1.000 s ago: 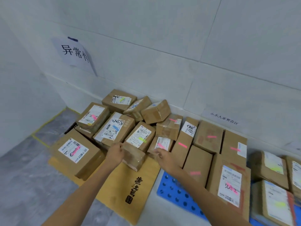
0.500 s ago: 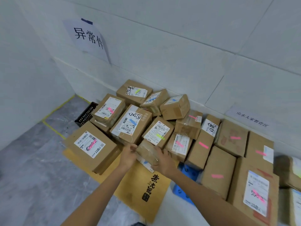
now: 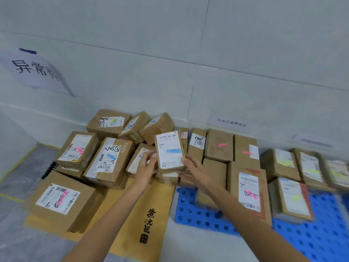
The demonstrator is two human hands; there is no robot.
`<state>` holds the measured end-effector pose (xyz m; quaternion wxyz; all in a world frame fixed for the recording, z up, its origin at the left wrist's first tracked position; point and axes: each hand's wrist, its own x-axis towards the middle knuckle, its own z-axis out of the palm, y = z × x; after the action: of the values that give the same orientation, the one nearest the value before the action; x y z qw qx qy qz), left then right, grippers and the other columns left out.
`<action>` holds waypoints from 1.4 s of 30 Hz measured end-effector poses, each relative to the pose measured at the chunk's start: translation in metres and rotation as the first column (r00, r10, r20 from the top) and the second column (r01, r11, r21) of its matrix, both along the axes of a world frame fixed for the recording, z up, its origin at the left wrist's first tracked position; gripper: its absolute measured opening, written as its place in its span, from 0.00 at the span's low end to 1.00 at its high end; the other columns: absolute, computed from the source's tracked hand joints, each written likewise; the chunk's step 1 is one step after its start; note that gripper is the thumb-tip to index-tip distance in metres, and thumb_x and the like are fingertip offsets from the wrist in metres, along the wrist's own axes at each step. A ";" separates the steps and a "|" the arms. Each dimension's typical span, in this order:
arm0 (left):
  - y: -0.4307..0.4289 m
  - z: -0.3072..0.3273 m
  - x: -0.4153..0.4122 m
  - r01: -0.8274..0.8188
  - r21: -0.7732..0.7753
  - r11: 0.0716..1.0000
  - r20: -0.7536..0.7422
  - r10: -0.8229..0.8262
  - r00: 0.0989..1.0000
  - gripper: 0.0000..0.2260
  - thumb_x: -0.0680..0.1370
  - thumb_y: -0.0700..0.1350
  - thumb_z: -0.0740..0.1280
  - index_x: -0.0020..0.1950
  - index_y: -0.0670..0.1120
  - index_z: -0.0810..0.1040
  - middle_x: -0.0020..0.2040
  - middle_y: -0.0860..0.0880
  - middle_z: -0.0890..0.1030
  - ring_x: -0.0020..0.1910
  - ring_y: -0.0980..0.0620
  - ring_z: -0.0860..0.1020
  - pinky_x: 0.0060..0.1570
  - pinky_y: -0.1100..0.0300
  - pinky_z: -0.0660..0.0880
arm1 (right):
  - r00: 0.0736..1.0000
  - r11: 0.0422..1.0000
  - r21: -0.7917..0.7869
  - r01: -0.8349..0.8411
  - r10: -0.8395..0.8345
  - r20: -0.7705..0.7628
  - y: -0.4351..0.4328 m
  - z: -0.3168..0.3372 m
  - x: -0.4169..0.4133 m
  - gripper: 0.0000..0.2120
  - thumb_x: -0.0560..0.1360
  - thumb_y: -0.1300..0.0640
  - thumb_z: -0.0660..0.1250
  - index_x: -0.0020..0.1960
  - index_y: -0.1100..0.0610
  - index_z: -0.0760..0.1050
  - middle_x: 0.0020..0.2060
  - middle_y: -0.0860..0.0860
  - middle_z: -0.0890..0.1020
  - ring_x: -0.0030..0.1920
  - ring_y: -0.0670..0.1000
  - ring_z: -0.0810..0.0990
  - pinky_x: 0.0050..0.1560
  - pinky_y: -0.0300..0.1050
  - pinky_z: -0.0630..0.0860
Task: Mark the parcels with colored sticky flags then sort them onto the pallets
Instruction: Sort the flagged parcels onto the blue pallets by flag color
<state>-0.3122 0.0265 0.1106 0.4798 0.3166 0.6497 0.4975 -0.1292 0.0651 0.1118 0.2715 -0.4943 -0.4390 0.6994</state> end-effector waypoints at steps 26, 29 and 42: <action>0.018 0.038 0.564 0.711 0.035 0.702 -0.151 -0.700 0.698 0.11 0.81 0.47 0.60 0.62 0.50 0.73 0.55 0.54 0.76 0.56 0.56 0.74 0.58 0.56 0.74 | 0.709 0.702 0.134 0.700 -0.705 -0.011 -0.097 0.036 0.571 0.14 0.78 0.50 0.63 0.59 0.56 0.75 0.47 0.56 0.82 0.46 0.51 0.81 0.48 0.44 0.78; 0.023 0.033 0.599 0.760 -0.002 0.650 -0.191 -0.746 0.638 0.10 0.81 0.46 0.60 0.61 0.51 0.74 0.57 0.53 0.76 0.58 0.53 0.75 0.57 0.57 0.74 | 0.606 0.599 0.109 0.793 -0.794 -0.042 -0.103 0.040 0.620 0.12 0.78 0.52 0.63 0.57 0.58 0.76 0.44 0.55 0.82 0.44 0.51 0.81 0.44 0.41 0.79; 0.037 0.016 0.740 0.870 -0.065 0.489 -0.309 -0.839 0.449 0.08 0.81 0.42 0.59 0.55 0.50 0.76 0.58 0.50 0.77 0.57 0.53 0.74 0.52 0.61 0.71 | 0.164 0.170 0.094 0.981 -0.984 0.066 -0.123 0.014 0.830 0.13 0.76 0.47 0.65 0.42 0.57 0.76 0.37 0.52 0.80 0.36 0.48 0.78 0.36 0.39 0.76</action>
<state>0.4276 0.0633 0.1267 0.5431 0.6954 0.4400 0.1668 0.7008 -0.0580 0.1263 0.6403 -0.6948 -0.0415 0.3248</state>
